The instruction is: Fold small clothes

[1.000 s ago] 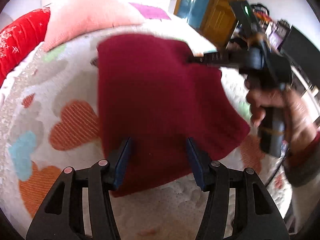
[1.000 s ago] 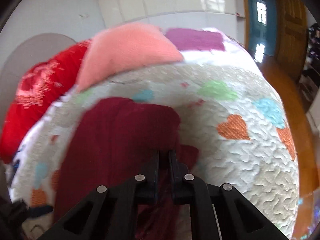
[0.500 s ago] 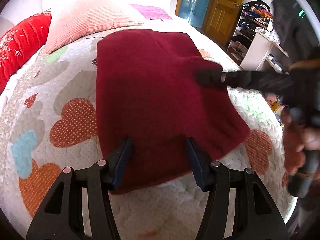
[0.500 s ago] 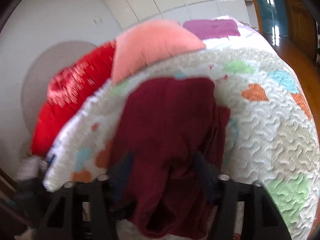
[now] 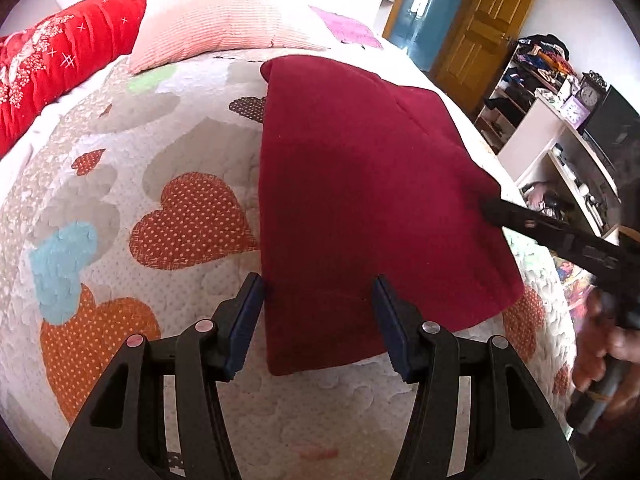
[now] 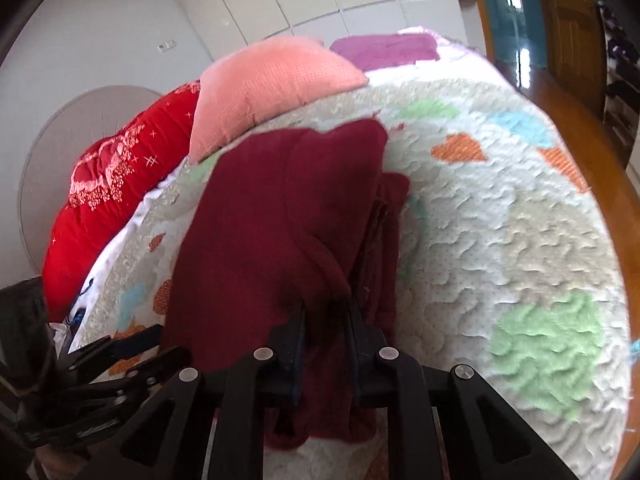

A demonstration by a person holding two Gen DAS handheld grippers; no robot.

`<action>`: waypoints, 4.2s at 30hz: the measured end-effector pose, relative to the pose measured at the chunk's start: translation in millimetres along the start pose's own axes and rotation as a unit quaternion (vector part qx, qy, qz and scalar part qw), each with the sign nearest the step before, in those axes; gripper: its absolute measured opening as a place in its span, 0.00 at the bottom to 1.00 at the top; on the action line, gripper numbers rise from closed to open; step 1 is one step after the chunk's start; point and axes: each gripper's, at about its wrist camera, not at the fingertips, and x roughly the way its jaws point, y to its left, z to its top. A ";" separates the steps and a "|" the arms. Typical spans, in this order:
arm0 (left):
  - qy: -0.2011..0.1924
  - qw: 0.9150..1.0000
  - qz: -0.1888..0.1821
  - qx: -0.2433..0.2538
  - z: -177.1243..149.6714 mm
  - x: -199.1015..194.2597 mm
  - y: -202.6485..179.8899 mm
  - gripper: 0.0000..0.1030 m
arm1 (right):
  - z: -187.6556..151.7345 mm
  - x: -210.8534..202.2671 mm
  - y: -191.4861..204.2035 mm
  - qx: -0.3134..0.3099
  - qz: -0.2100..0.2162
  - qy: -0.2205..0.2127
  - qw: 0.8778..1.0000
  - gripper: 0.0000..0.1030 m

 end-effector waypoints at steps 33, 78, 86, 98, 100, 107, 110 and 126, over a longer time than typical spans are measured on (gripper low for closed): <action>-0.014 0.995 -0.051 -0.088 36.0 11.5 38.6 0.71 | 7.9 -2.3 4.4 0.002 -0.001 -0.059 0.998 0.64; -0.018 0.999 -0.020 -0.047 -73.2 -75.6 39.6 0.60 | -88.7 -30.5 48.9 0.033 0.130 0.038 0.990 0.52; -0.036 0.998 0.014 -0.045 -70.0 -87.0 41.9 0.60 | -75.3 -87.7 97.9 -0.109 0.068 -0.039 0.991 0.49; -0.040 0.996 0.052 -0.062 -68.4 -71.4 61.2 0.77 | -89.9 -16.5 104.8 -0.163 -0.002 0.016 0.986 0.36; -0.043 0.995 0.056 -0.063 -70.1 -74.6 58.6 0.77 | -90.5 -21.0 102.9 -0.155 0.001 0.012 0.988 0.36; -0.066 0.993 0.080 -0.050 -74.0 -90.6 50.0 0.77 | -92.2 -62.7 106.4 -0.126 0.007 -0.026 0.992 0.43; -0.074 0.992 0.091 -0.042 -75.6 -99.4 42.9 0.77 | -93.2 -81.6 108.2 -0.114 0.007 -0.047 0.992 0.45; -0.149 0.980 0.134 -0.018 -83.7 -146.6 25.6 0.77 | -104.3 -109.6 115.6 -0.097 -0.029 -0.076 0.992 0.47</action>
